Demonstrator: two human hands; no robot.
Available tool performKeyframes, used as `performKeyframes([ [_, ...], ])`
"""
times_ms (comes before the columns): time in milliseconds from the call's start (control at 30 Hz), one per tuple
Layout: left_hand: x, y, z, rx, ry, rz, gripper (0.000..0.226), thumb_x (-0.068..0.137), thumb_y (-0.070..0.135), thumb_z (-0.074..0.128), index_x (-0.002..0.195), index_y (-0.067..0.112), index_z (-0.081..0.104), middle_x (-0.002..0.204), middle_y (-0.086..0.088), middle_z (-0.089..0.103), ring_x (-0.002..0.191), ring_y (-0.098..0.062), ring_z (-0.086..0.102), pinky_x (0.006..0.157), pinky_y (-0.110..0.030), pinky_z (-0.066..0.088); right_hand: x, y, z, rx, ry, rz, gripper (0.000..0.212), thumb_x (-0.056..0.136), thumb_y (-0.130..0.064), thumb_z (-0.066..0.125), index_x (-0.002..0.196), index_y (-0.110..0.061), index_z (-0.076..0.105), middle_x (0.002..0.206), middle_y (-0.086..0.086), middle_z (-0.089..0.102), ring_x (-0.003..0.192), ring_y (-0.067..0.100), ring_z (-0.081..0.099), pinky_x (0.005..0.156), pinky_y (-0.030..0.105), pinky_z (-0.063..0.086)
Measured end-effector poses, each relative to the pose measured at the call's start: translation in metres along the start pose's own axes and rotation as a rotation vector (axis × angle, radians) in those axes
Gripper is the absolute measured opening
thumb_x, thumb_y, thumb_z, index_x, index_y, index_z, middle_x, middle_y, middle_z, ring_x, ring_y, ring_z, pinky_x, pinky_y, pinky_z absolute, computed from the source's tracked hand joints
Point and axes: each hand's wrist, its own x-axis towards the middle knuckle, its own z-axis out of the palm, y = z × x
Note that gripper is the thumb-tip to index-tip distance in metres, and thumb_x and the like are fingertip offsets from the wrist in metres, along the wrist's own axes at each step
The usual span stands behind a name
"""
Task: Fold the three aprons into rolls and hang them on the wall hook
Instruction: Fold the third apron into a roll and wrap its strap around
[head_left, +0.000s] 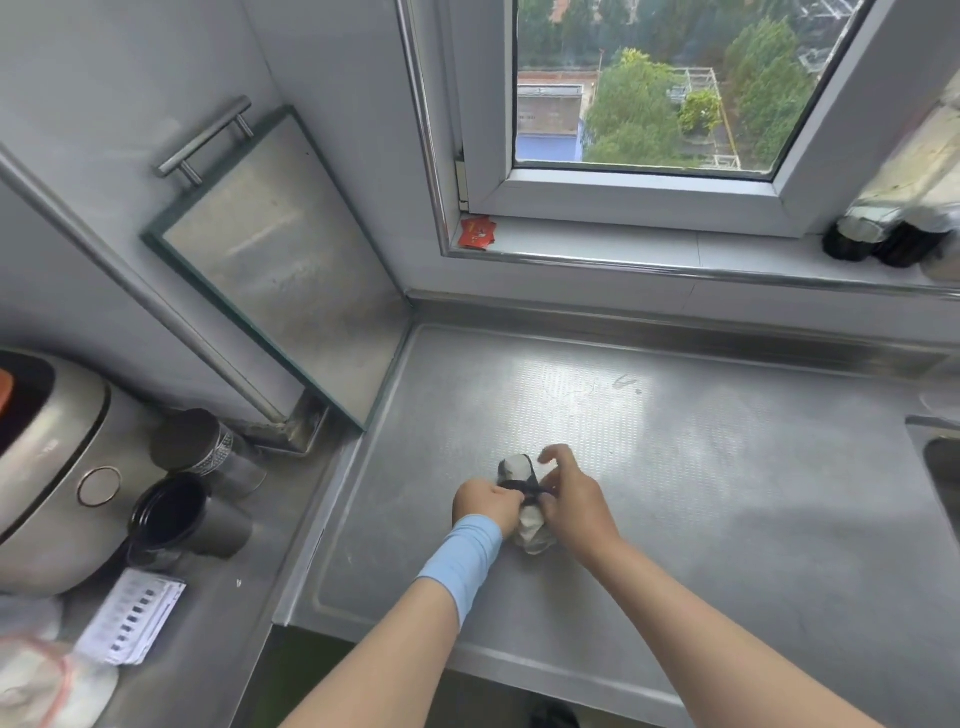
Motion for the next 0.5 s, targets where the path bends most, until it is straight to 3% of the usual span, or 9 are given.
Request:
performKeyframes([
  [100,0.006,-0.005,0.001,-0.091,-0.041,-0.009,0.020,0.054,0.026,0.062,0.056,0.009,0.071,0.068,-0.010,0.073,0.072,-0.029,0.073,0.075,-0.042,0.061,-0.005,0.007,0.006,-0.107,0.024,-0.146,0.029,0.078,-0.002,0.056,0.089,-0.028,0.065,0.088,-0.007,0.062,0.080,0.016,0.060,0.070,0.032,0.050],
  [267,-0.007,0.002,-0.004,-0.102,-0.105,0.023,0.011,0.058,0.024,0.067,0.054,0.014,0.070,0.063,-0.005,0.069,0.078,-0.029,0.072,0.077,-0.042,0.060,-0.012,0.009,0.008,-0.246,0.040,-0.188,0.016,0.079,-0.033,0.066,0.093,-0.028,0.073,0.093,-0.014,0.063,0.078,0.006,0.060,0.068,0.021,0.047],
  [400,-0.014,0.012,-0.012,0.080,-0.127,0.163,0.013,0.079,0.016,0.061,0.075,0.013,0.073,0.084,-0.010,0.071,0.077,-0.027,0.070,0.079,-0.037,0.060,-0.006,0.010,0.011,-0.218,0.082,-0.136,0.008,0.086,-0.025,0.066,0.088,-0.021,0.073,0.091,-0.010,0.062,0.076,0.012,0.059,0.062,0.017,0.038],
  [500,0.001,0.023,-0.021,0.418,0.015,0.429,0.024,0.087,0.020,0.061,0.111,0.020,0.064,0.119,-0.006,0.055,0.107,-0.025,0.058,0.097,-0.029,0.045,-0.006,0.016,0.011,-0.214,0.085,-0.207,0.005,0.088,-0.019,0.066,0.089,-0.016,0.070,0.090,-0.008,0.062,0.074,0.013,0.058,0.064,0.025,0.040],
])
